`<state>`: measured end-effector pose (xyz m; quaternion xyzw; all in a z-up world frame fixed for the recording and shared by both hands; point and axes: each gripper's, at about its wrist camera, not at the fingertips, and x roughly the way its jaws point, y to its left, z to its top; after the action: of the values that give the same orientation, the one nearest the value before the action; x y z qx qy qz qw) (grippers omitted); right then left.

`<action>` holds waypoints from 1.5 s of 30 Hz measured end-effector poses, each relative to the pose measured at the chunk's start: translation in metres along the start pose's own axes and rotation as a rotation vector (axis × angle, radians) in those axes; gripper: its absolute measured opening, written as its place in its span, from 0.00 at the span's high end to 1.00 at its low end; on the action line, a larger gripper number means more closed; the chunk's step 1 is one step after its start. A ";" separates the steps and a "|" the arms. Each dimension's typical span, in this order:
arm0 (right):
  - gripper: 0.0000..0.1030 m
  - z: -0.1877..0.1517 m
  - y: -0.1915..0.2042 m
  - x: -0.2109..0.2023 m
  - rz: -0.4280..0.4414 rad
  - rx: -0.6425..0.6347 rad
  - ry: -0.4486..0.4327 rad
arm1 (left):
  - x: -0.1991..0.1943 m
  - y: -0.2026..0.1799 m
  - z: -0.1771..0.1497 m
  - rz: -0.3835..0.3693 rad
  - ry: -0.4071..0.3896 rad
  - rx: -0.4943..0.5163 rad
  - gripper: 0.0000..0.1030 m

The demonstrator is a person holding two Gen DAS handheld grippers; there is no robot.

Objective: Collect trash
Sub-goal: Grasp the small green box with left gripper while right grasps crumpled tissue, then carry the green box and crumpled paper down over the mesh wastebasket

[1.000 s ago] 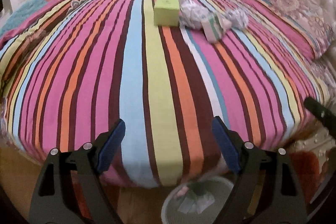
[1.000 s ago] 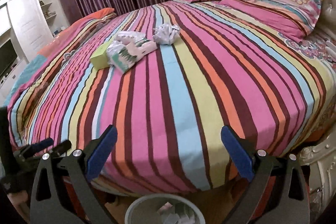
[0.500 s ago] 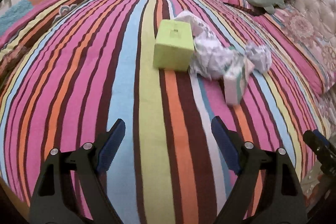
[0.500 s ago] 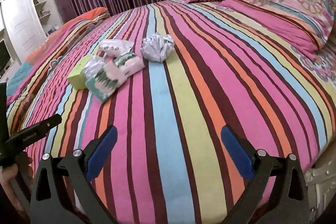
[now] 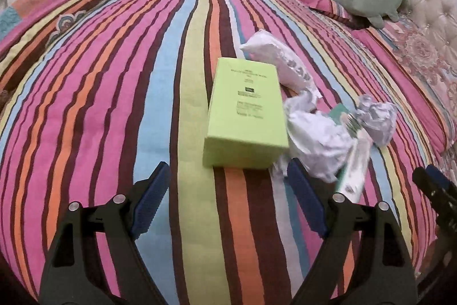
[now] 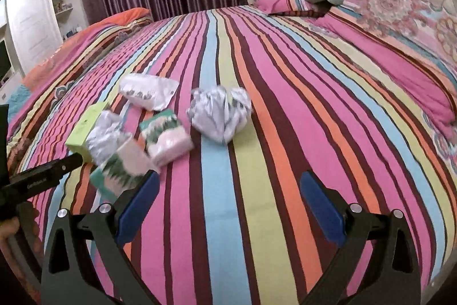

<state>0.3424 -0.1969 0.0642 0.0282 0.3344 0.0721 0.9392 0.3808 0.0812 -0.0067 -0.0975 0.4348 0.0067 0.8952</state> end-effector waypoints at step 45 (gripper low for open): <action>0.46 0.019 -0.015 0.025 0.009 0.035 0.118 | -0.023 0.015 -0.017 0.060 -0.014 0.022 0.44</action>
<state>0.3753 -0.2081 0.0620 0.0420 0.3905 0.0718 0.9168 0.3521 0.0948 -0.0016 -0.0745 0.4313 0.0297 0.8986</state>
